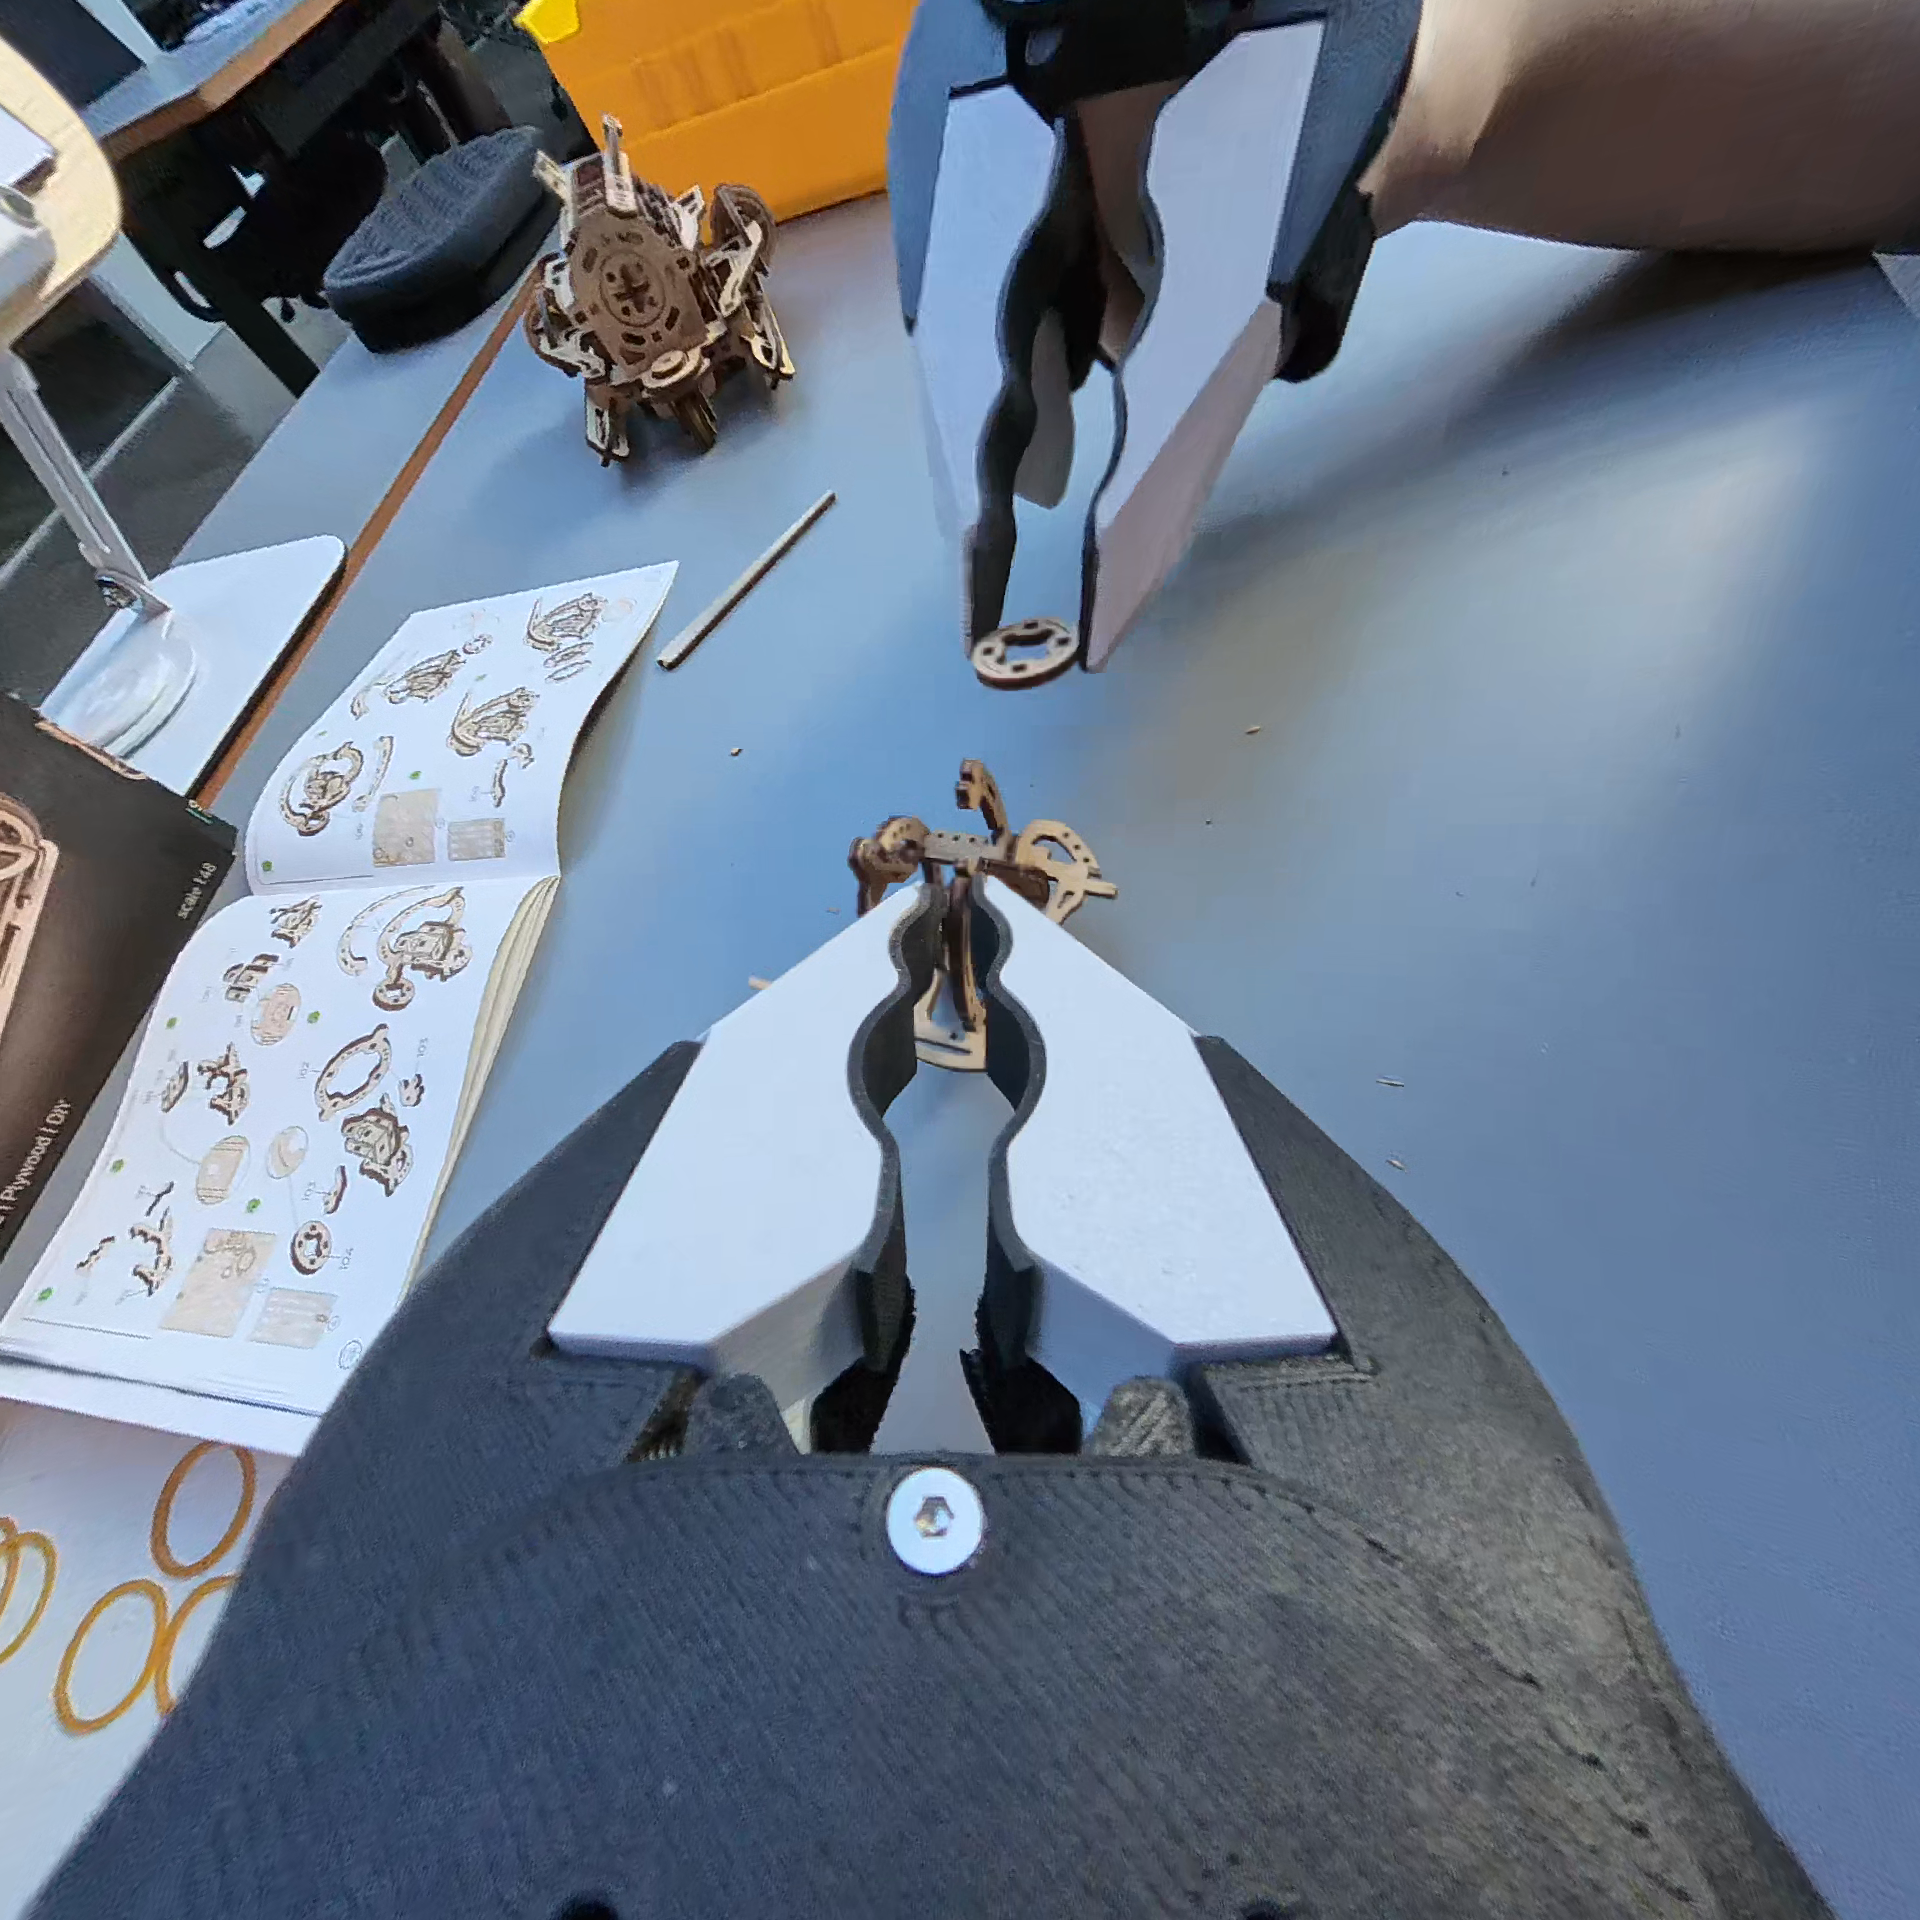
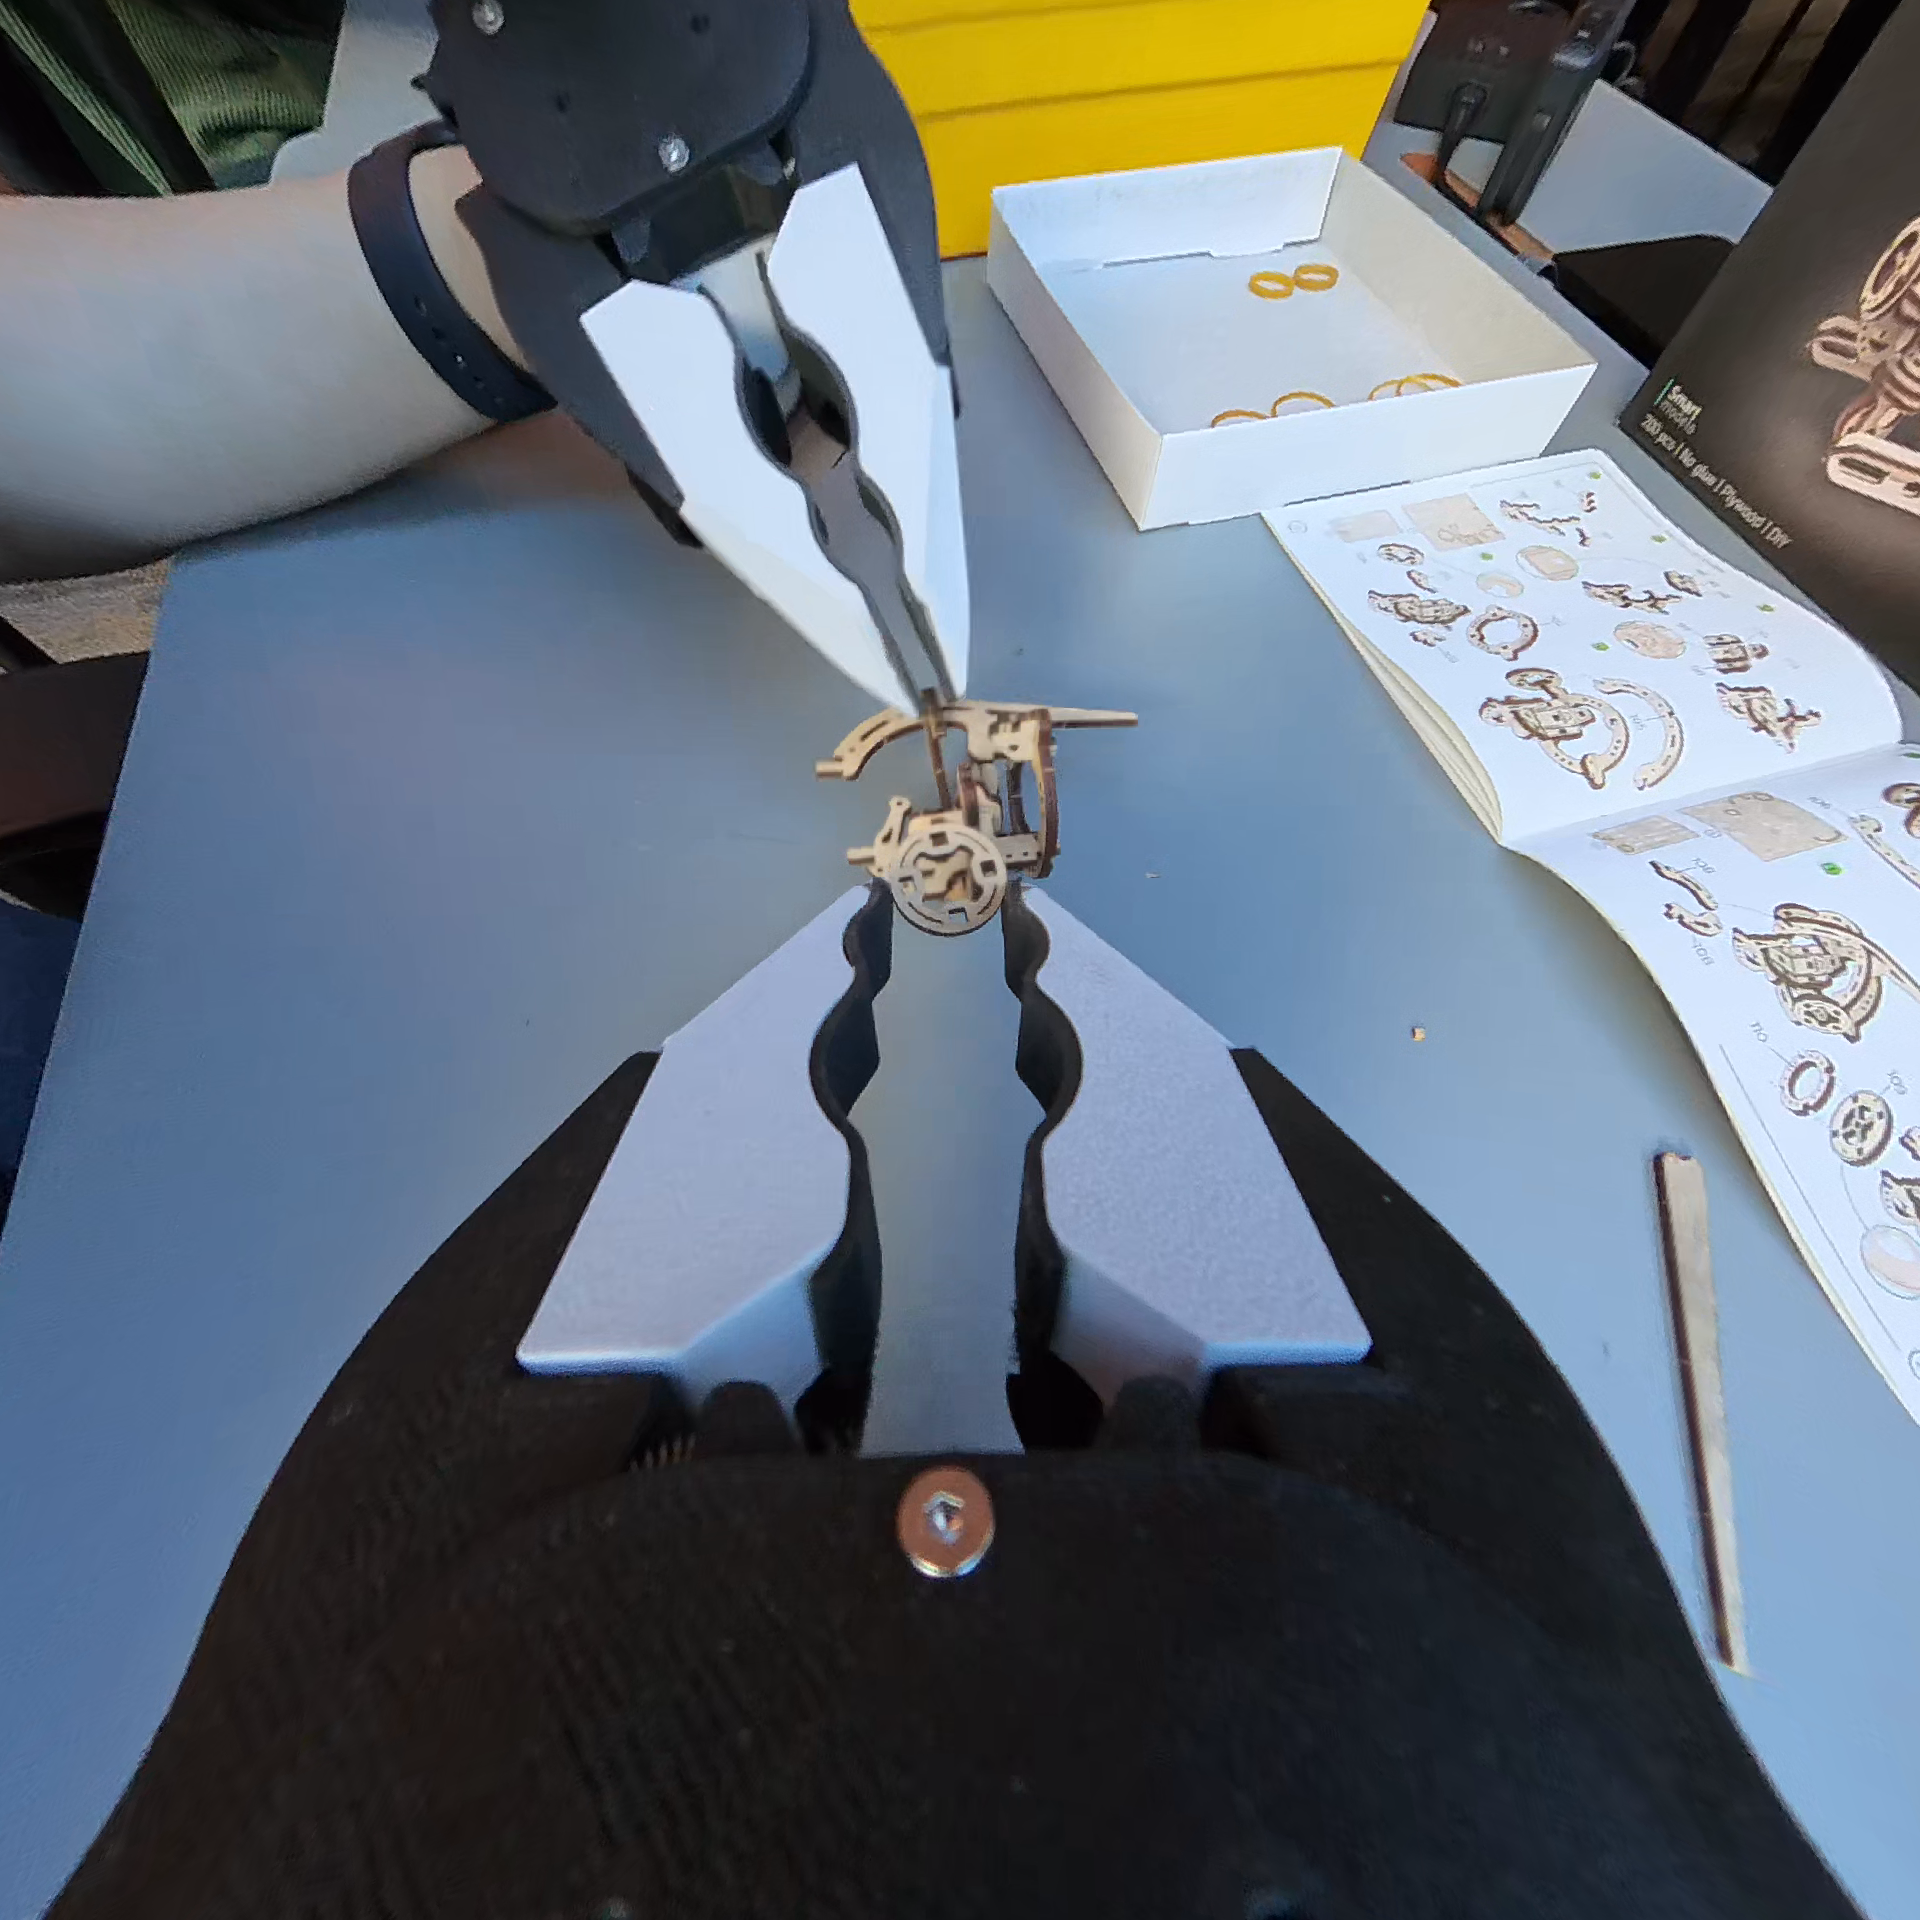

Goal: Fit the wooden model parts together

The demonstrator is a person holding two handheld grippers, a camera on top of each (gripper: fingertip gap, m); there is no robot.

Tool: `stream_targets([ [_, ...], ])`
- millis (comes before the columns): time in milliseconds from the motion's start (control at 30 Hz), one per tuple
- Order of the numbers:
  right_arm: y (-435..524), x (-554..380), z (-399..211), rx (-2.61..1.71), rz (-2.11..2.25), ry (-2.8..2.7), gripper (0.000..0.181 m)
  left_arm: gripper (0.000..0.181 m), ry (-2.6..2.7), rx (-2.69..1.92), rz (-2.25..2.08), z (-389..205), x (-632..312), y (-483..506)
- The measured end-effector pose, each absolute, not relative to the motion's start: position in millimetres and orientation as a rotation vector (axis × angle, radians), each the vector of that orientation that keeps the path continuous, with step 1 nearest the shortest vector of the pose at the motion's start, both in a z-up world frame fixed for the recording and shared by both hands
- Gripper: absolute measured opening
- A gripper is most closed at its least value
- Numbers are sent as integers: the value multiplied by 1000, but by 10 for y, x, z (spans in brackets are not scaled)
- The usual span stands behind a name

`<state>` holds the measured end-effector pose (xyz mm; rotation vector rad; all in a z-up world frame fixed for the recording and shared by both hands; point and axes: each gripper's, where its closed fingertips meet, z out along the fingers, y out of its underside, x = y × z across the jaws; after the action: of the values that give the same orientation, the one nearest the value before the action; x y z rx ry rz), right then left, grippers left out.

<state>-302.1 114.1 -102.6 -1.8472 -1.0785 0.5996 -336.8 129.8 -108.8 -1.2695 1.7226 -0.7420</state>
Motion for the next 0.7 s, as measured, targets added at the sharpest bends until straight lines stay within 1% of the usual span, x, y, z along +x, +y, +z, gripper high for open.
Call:
stream_targets([
  [233,1178,-3163,-959,-1827,519,-1199,20,14,1693,-1290,-753,-1089,-3383,1308],
  [467,1273,-3279,-971,-1815,380,-1407,20,14,1653,-1298,-804,-1055,-3423,1296],
  [633,1323,-3367,-988,-1805,382,-1461,20,14,1678,-1305,-732,-1162,-3383,1310],
  [667,1325,-3380,-999,-1804,391,-1462,20,14,1682,-1297,-716,-1172,-3374,1307],
  [700,1334,-3387,-1008,-1804,393,-1463,20,10,1695,-1288,-707,-1189,-3372,1290],
])
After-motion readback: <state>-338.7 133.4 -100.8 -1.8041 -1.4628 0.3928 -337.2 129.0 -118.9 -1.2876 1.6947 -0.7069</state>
